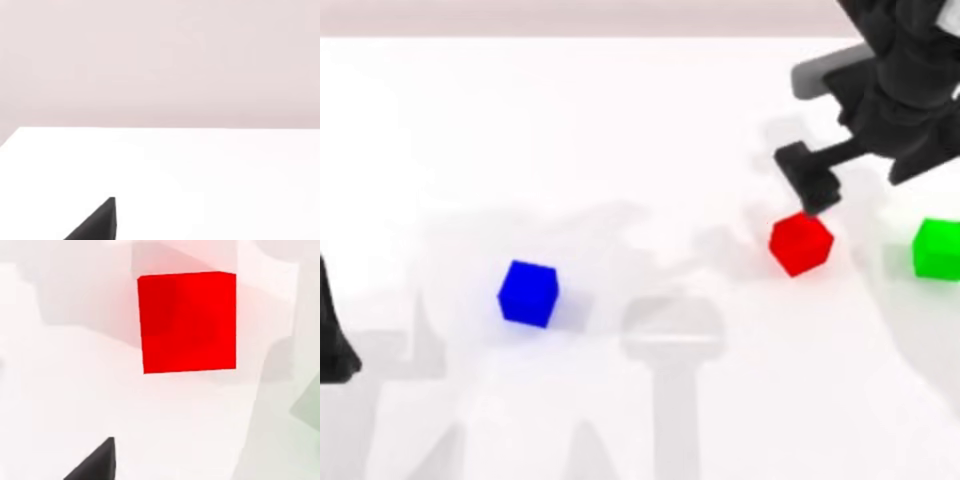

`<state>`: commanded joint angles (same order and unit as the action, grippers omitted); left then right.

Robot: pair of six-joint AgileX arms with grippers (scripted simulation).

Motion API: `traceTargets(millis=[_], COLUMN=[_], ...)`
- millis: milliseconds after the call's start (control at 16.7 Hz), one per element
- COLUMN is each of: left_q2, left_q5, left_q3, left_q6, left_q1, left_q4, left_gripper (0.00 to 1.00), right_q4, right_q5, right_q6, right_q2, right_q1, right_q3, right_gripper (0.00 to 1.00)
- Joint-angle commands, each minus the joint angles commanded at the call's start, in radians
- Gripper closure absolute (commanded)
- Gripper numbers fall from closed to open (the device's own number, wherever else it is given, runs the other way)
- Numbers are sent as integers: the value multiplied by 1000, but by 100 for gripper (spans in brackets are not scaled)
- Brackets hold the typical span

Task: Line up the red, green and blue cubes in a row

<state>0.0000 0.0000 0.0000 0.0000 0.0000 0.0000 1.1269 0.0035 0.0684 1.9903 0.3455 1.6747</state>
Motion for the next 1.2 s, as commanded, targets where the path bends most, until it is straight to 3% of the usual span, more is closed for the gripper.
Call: traceTargets(millis=[300, 720, 1200], left_q2=[0, 0, 0], left_q5=[0, 0, 0], left_q3=[0, 0, 0], left_q6=[0, 0, 0], left_q1=[0, 0, 0], left_q4=[0, 0, 0], left_gripper=[0, 0, 0], right_q4=[124, 130, -146], right_q5=[0, 0, 1], right_q6=[7, 8, 6], right_q2=[230, 250, 326], right_q1=[43, 43, 49], right_q3=[233, 252, 57], right_gripper=[0, 0, 0])
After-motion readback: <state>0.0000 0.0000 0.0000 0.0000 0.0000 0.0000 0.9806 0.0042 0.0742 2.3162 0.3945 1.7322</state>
